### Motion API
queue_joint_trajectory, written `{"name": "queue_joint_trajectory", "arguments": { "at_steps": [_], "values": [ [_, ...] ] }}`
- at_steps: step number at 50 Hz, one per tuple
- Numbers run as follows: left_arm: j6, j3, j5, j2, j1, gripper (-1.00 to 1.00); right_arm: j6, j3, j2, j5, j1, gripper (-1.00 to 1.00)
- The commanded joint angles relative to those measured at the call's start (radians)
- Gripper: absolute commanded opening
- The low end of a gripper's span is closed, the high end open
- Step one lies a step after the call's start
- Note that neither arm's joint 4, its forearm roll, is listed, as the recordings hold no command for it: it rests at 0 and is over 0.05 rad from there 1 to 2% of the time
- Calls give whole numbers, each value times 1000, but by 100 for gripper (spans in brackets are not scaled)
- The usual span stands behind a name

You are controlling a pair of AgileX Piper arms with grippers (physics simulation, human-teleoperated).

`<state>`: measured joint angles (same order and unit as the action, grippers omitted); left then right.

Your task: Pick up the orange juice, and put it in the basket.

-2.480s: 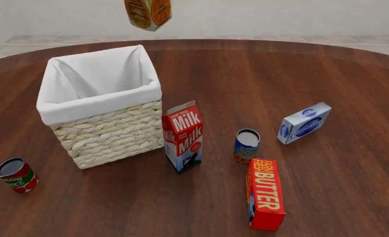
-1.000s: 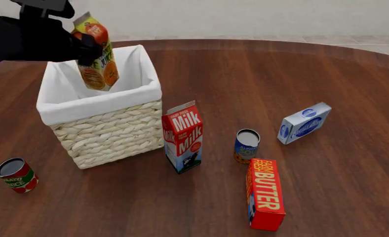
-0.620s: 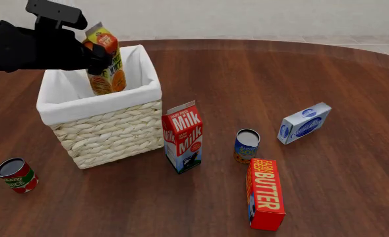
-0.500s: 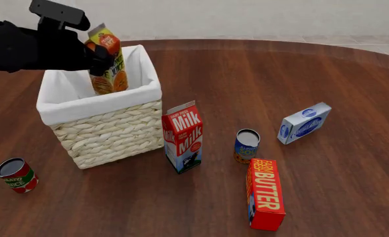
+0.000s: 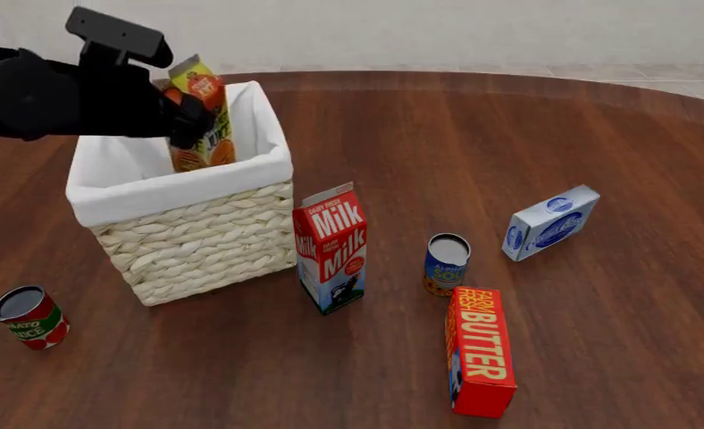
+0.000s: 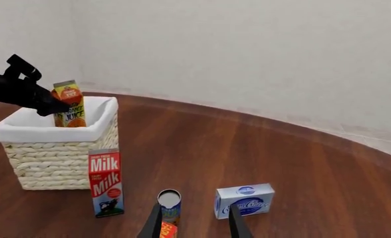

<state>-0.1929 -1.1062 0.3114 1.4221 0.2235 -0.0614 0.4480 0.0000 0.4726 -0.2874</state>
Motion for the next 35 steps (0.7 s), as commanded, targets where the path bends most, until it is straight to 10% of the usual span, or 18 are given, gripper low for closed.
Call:
{"name": "queue_joint_trajectory", "arguments": {
  "at_steps": [1,35],
  "values": [
    [-13,25,-17,-12,-3,100,5,-9,0,-4,-6,100],
    [-2,4,94,-186,56,100,5,-25,0,-19,-14,100]
  ]
}}
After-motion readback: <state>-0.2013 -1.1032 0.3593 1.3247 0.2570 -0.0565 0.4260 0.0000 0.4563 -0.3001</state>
